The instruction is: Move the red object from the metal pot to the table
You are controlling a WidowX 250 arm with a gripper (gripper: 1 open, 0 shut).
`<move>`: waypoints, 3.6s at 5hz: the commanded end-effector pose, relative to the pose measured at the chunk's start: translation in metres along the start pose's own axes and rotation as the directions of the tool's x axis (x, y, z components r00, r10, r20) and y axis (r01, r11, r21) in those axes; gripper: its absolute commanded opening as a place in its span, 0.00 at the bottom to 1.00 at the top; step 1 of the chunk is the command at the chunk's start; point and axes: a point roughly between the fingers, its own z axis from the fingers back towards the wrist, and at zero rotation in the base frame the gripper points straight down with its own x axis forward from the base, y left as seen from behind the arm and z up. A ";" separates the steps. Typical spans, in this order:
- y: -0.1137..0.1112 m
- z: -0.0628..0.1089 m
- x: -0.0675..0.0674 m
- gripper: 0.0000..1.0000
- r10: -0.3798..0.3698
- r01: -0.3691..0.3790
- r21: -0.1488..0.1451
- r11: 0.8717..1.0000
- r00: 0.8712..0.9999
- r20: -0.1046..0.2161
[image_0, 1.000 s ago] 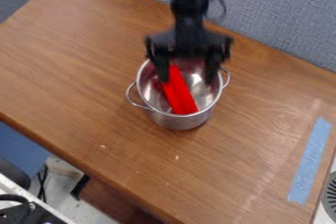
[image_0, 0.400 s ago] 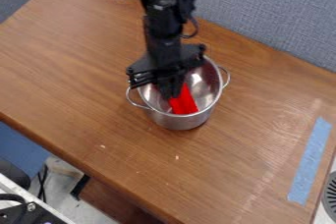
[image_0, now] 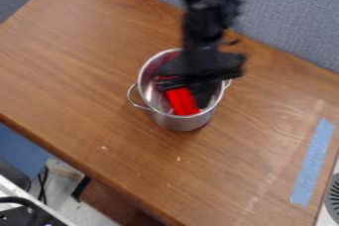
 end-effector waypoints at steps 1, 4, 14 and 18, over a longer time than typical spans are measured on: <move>-0.050 0.032 -0.026 0.00 0.207 -0.206 -0.040 0.978 0.978 0.020; -0.018 -0.029 -0.008 0.00 0.229 -0.227 -0.092 0.970 0.973 0.011; 0.008 -0.021 -0.013 0.00 -0.008 -0.004 0.117 0.993 0.995 0.097; -0.065 -0.097 -0.019 0.00 -0.760 0.755 0.127 0.643 0.650 -0.019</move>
